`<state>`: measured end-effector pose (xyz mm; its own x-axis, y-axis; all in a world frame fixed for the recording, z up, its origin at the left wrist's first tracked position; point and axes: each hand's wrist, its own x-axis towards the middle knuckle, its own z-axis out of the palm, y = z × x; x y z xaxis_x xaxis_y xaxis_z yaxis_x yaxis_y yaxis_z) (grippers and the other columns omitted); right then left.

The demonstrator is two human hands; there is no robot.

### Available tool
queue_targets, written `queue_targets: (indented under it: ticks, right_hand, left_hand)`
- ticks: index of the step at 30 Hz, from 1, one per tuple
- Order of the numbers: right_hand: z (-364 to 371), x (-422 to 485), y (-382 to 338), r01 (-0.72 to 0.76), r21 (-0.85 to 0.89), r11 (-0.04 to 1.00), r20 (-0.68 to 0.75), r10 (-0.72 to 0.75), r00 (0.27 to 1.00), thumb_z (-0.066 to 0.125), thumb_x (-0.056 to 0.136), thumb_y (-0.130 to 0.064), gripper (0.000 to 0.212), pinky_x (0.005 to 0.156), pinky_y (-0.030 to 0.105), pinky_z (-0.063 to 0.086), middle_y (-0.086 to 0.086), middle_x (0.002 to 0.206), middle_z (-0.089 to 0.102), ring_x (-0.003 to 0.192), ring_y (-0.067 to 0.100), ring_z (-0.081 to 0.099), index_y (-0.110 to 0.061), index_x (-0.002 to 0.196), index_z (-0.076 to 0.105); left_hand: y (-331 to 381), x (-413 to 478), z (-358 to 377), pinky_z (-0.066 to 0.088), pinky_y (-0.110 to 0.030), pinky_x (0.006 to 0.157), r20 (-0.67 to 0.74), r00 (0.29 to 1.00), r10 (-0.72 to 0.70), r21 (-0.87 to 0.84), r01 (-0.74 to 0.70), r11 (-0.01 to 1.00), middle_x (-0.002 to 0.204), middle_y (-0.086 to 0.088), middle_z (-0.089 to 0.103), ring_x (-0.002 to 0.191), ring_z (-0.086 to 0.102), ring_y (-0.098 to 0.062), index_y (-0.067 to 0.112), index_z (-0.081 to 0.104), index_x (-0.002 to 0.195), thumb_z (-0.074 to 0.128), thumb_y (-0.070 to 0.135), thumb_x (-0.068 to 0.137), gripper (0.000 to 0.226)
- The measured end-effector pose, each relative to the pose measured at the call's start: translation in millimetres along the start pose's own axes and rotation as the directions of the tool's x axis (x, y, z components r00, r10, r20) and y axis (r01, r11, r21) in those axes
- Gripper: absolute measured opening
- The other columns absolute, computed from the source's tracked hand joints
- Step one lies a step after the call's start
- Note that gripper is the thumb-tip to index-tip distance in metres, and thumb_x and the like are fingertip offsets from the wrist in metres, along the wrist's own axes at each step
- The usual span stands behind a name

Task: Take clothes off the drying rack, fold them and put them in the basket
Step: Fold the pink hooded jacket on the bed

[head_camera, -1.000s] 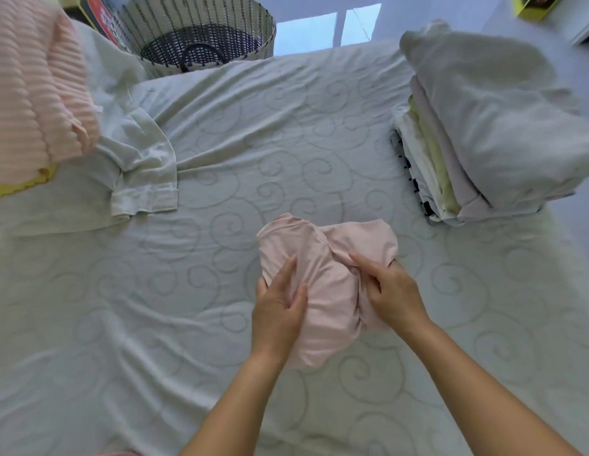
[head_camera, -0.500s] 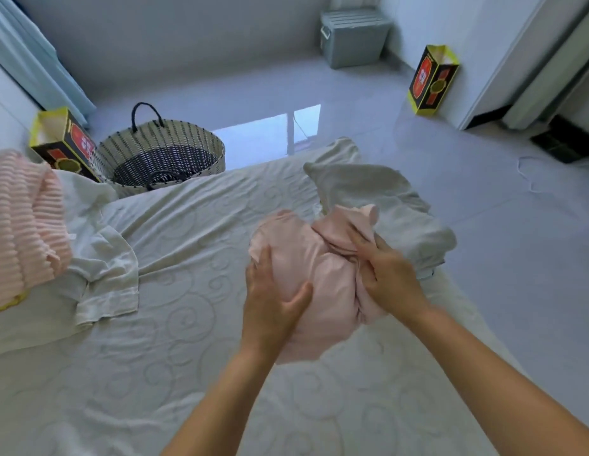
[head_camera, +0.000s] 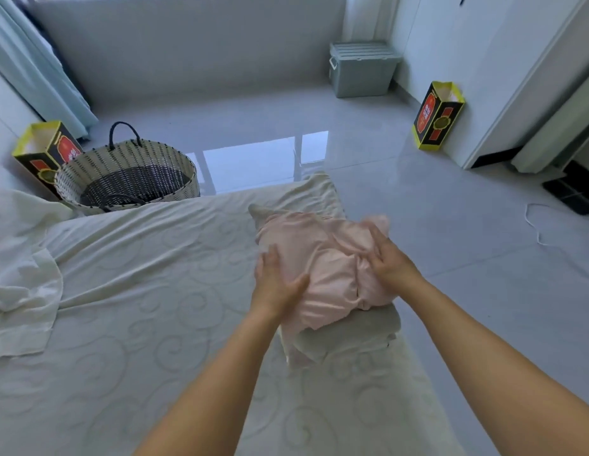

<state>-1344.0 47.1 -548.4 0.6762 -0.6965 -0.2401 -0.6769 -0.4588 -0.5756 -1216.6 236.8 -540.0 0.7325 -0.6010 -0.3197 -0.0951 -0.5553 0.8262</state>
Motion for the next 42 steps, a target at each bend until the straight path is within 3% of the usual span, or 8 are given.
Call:
queue_targets:
  ticks: [2,5,10,16,28,32,38,42]
  right_hand:
    - [9.0,2.3,17.8,-0.142,-0.142,0.980,0.060,0.151,0.987,0.034,0.099,-0.048,0.060,0.113,0.055,0.020,0.004,0.157,0.028,0.138,0.028,0.035,-0.044,0.150,0.003]
    - [11.9,-4.3,16.3,-0.281,-0.321,0.905,-0.018,0.290,0.957,0.018,0.091,-0.070,0.066,0.111,0.064,-0.003,0.012,0.160,0.011,0.141,0.036,0.027,-0.046,0.149,-0.005]
    - [27.0,-16.1,-24.2,-0.009,-0.379,0.925,0.071,0.039,0.997,0.007,0.080,-0.081,0.070,0.107,0.064,-0.017,0.000,0.159,-0.023,0.144,0.037,-0.018,-0.056,0.145,-0.003]
    - [59.3,0.7,-10.7,-0.055,-0.297,0.953,0.241,0.130,0.962,0.010,0.073,-0.088,0.074,0.111,0.065,-0.007,-0.007,0.160,-0.016,0.146,0.034,-0.015,-0.063,0.141,-0.003]
    - [64.0,3.6,-3.4,-0.043,-0.383,0.923,0.207,0.131,0.970,-0.001,0.055,-0.099,0.093,0.114,0.062,0.000,-0.007,0.161,-0.009,0.147,0.033,-0.005,-0.063,0.140,-0.001]
    - [51.0,-6.0,-17.9,-0.069,-0.423,0.904,0.192,0.164,0.967,0.000,0.063,-0.092,0.088,0.113,0.062,-0.003,0.001,0.161,-0.015,0.148,0.031,-0.006,-0.057,0.144,-0.010]
    - [46.2,-99.6,-36.3,0.014,-0.244,0.970,0.082,0.006,0.997,0.001,0.068,-0.088,0.088,0.114,0.055,-0.005,0.001,0.162,-0.010,0.148,0.022,-0.004,-0.050,0.146,-0.011]
    - [48.5,-198.7,-27.2,0.054,-0.071,0.996,0.118,-0.045,0.992,0.003,0.063,-0.090,0.076,0.113,0.057,0.006,-0.005,0.162,-0.005,0.148,0.024,0.009,-0.068,0.132,-0.018]
  left_hand:
    - [-7.9,-0.6,6.5,0.025,-0.036,0.112,-0.001,0.990,-0.143,0.017,0.143,0.990,0.157,-0.014,0.003,0.142,0.022,-0.028,0.034,0.007,0.152,0.062,0.046,0.087,0.086]
    - [-1.2,-4.0,12.9,0.024,-0.042,0.112,-0.144,0.989,-0.027,0.137,0.047,0.989,0.157,-0.004,-0.013,0.143,0.016,-0.034,0.040,0.016,0.149,0.054,0.049,0.091,0.070]
    - [7.5,2.7,31.3,0.019,-0.057,0.112,-0.048,0.992,0.117,0.453,-0.083,0.888,0.158,0.013,-0.015,0.145,-0.015,-0.028,0.051,0.020,0.145,0.038,0.062,0.090,0.058]
    - [-20.1,13.2,40.4,0.010,-0.049,0.116,0.048,0.999,-0.012,0.493,-0.013,0.870,0.160,0.002,-0.014,0.144,-0.014,-0.035,0.048,0.013,0.148,0.024,0.052,0.098,0.052]
    - [-23.0,-1.5,32.0,-0.001,-0.044,0.119,0.169,0.986,-0.006,0.432,-0.069,0.899,0.160,0.002,-0.016,0.144,-0.013,-0.038,0.041,0.014,0.150,0.032,0.045,0.099,0.054]
    - [-29.3,-55.2,28.1,0.002,-0.039,0.119,0.206,0.978,0.043,0.316,-0.108,0.943,0.160,-0.001,-0.016,0.146,-0.008,-0.033,0.039,0.014,0.151,0.039,0.042,0.099,0.057]
    - [-47.4,-148.1,0.2,0.009,-0.032,0.118,0.171,0.983,0.070,0.192,-0.103,0.976,0.161,-0.003,-0.011,0.148,-0.001,-0.022,0.036,0.013,0.152,0.043,0.039,0.099,0.060]
    - [-67.3,-229.1,-42.5,0.017,-0.034,0.117,0.131,0.991,-0.002,0.259,-0.032,0.965,0.161,0.000,-0.009,0.148,0.007,-0.021,0.038,0.013,0.151,0.045,0.042,0.097,0.062]
